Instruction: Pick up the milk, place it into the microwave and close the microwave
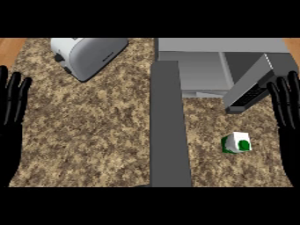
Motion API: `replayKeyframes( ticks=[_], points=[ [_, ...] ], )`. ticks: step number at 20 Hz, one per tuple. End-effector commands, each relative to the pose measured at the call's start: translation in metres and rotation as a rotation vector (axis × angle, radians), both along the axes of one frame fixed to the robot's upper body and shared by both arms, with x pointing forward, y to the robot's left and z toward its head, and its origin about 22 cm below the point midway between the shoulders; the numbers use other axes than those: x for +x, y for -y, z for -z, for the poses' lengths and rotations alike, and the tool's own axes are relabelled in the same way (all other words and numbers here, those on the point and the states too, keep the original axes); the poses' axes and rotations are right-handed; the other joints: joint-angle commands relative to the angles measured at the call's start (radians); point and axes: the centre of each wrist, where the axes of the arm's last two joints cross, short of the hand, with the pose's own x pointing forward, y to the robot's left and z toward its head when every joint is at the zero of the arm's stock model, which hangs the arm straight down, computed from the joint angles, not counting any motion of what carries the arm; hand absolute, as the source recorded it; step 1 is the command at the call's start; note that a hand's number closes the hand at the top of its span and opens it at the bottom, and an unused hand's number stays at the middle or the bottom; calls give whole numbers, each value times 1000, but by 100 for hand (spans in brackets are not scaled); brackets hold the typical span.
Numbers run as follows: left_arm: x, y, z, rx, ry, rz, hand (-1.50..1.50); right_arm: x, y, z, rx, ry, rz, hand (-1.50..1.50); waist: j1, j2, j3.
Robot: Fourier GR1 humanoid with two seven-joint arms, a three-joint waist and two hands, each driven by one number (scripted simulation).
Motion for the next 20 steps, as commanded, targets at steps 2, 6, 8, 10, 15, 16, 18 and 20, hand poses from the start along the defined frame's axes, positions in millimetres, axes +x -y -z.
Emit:
replayKeyframes(
  ticks=[2,6,8,10,15,16,18,20],
  points=[
    [11,1,-3,-3,-16,17,-150,-7,-4,-6,-22,26,-35,-150,13,-4,40],
    [23,-18,4,53,-27,29,-150,-25,15,-10,5,26,-158,-150,10,-4,41],
    [10,-8,21,-122,-143,78,-150,-27,-17,6,109,-91,-401,-150,16,-4,41],
    [2,-11,30,-126,-153,66,-150,-37,-18,9,118,-128,-443,-150,17,-5,40],
    [-10,-29,42,-154,-164,70,-150,-48,-12,-8,130,-126,-436,-150,18,-4,40],
    [-25,-20,29,-136,-154,76,-150,-56,-24,1,116,-133,-447,-150,19,-5,40],
    [-23,-47,43,-139,-151,86,-150,-47,-23,21,123,-108,-378,-150,19,-5,40],
    [-26,-44,48,-153,-161,70,-150,-41,-28,-4,106,-99,-303,-150,21,-4,40]
  ],
)
